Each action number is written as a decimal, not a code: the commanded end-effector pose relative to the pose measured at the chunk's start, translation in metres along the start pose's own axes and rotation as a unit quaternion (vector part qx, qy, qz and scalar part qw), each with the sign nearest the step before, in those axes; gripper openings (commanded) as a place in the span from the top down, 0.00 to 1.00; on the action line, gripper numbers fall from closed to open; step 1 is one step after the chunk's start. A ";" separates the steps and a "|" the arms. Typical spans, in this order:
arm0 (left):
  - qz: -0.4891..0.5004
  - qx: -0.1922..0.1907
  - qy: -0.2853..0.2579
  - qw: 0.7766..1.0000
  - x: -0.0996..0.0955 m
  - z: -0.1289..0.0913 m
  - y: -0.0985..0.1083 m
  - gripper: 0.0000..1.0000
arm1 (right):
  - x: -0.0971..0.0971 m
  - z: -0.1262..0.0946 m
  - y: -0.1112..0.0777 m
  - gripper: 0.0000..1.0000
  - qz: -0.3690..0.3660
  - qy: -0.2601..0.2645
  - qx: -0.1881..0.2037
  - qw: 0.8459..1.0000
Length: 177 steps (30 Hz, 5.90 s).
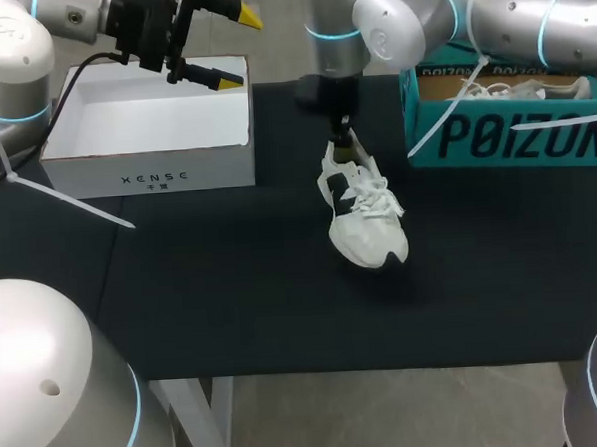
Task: Take the shoe out of the shoebox, open the shoe tongue, remove and reinsert the insole, then place the shoe into the shoebox
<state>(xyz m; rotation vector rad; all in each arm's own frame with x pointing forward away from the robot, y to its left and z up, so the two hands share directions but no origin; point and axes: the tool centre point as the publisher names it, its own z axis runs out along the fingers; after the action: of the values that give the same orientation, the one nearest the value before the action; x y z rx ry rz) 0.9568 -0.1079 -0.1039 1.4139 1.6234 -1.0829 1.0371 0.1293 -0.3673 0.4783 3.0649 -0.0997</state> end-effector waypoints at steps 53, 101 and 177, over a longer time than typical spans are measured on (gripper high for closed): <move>0.000 0.001 0.002 1.000 -0.001 -0.001 0.000 0.00 | -0.108 -0.222 -0.134 1.00 0.532 -0.016 0.051 0.845; 0.000 0.001 0.002 1.000 -0.001 -0.001 0.000 0.00 | -0.231 -0.213 -0.314 1.00 0.742 -0.150 -0.036 0.652; 0.000 0.001 0.002 1.000 -0.001 -0.001 0.000 0.00 | -0.319 0.033 -0.378 1.00 0.796 0.006 0.103 0.596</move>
<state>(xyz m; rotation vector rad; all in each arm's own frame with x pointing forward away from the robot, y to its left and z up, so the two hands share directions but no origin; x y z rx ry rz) 0.9568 -0.1080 -0.1038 1.4141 1.6232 -1.0829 1.2068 -0.3255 -0.3538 2.5423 1.3771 -0.1237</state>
